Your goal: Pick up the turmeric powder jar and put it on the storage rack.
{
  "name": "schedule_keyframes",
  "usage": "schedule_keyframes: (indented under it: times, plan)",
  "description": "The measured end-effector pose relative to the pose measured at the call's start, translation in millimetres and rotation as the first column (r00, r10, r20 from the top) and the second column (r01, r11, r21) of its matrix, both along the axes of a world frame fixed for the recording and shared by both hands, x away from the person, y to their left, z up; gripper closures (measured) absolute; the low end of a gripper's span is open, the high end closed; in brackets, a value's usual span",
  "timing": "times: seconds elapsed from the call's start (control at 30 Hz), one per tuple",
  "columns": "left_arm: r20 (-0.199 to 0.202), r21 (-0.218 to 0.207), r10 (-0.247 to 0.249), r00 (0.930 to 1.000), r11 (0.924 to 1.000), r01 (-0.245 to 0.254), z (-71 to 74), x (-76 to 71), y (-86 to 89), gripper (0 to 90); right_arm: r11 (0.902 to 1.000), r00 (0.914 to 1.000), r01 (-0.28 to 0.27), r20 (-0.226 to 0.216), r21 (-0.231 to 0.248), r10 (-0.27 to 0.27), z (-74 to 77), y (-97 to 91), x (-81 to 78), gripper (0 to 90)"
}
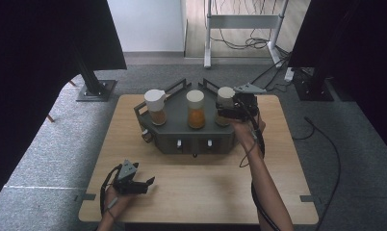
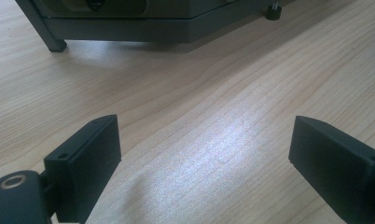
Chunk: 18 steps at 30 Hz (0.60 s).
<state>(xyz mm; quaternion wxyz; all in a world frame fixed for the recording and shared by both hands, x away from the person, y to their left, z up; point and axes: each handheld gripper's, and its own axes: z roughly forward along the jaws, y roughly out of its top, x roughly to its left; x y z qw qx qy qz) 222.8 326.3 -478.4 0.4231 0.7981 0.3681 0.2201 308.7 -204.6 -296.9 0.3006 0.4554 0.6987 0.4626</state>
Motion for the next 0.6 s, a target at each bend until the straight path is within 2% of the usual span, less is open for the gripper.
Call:
schedule_keyframes:
  times: [0.6]
  plan:
    - [-0.003, 0.002, 0.002, 1.0000, 1.0000, -0.002, -0.4, 0.5, -1.2, 9.2, 0.9984, 0.9992, -0.037, -0.017, -0.044, 0.036, -8.4, -17.7, -33.9, 13.5]
